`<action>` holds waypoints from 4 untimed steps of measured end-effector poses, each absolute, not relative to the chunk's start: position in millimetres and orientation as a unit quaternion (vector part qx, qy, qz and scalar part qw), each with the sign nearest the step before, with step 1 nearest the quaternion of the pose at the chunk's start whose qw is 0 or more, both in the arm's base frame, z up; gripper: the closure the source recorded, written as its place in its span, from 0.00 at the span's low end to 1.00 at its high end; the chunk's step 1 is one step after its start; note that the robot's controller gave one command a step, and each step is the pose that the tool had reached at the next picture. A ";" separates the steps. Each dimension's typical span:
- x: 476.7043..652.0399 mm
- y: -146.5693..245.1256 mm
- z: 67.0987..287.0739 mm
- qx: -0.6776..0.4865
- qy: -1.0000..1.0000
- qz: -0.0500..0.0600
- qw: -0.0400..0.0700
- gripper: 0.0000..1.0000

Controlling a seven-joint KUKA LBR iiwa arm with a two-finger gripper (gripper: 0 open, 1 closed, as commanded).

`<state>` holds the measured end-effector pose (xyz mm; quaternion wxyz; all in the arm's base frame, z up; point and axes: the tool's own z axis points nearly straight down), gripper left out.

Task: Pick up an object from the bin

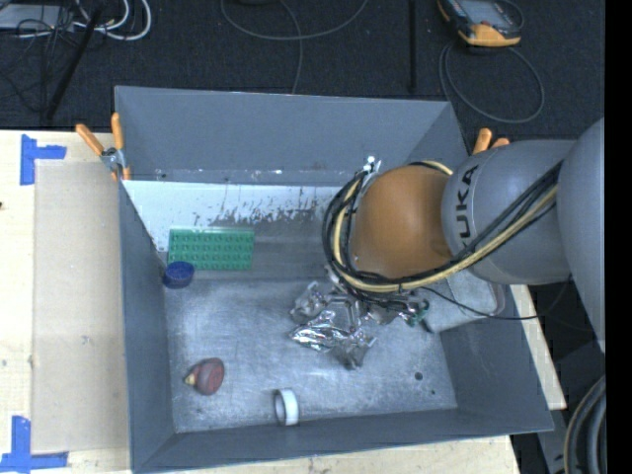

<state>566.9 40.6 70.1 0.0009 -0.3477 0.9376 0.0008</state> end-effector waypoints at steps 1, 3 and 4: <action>584.6 43.3 151.9 -0.319 0.948 -0.001 0.005 0.00; 591.9 18.5 74.6 -0.400 0.917 -0.001 0.002 1.00; 587.4 15.4 199.6 -0.402 0.916 -0.001 0.004 1.00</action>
Offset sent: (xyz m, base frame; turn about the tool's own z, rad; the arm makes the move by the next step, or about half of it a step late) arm 0.0150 0.0011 0.0771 0.0608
